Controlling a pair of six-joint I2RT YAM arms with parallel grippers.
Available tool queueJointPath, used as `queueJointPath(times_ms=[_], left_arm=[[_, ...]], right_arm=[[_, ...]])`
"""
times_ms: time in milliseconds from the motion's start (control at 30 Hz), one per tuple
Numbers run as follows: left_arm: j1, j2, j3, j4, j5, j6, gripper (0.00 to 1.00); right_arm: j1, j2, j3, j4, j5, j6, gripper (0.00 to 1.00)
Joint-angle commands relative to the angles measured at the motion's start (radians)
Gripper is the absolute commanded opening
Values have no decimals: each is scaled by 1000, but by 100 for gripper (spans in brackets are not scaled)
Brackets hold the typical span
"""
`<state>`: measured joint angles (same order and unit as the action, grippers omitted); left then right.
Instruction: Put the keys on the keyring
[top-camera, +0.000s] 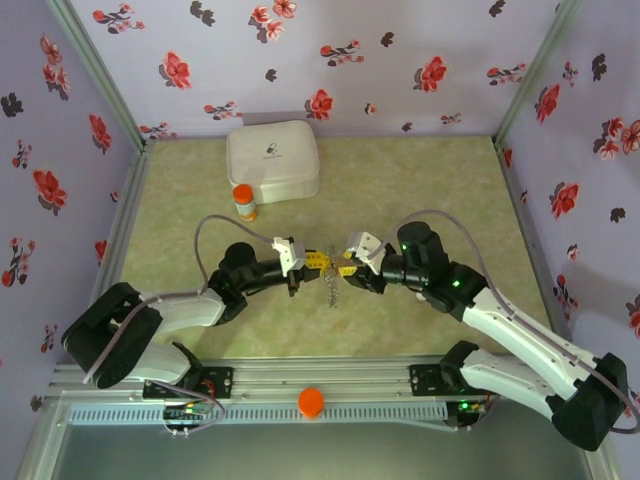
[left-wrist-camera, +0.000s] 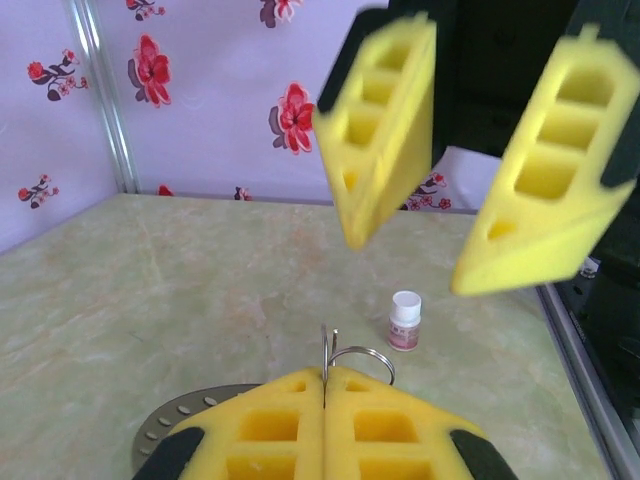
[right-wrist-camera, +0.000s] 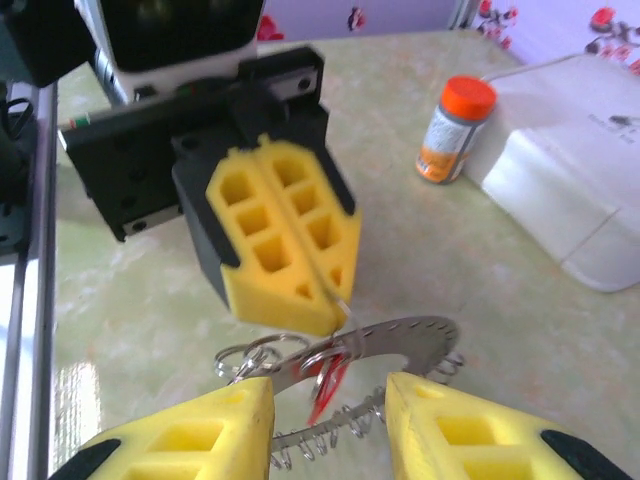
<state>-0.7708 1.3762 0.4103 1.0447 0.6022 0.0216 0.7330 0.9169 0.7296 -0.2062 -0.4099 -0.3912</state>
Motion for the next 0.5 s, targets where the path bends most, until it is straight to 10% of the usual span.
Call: queueJointPath(times_ms=[0,467], left_arm=[[-9,-3,5,90,-11,10,0],[-8,-23,10,81,27,-18,0]], right_arm=[[2,10,18,86,12,28,35],[1,121,9,133,13,46,25]])
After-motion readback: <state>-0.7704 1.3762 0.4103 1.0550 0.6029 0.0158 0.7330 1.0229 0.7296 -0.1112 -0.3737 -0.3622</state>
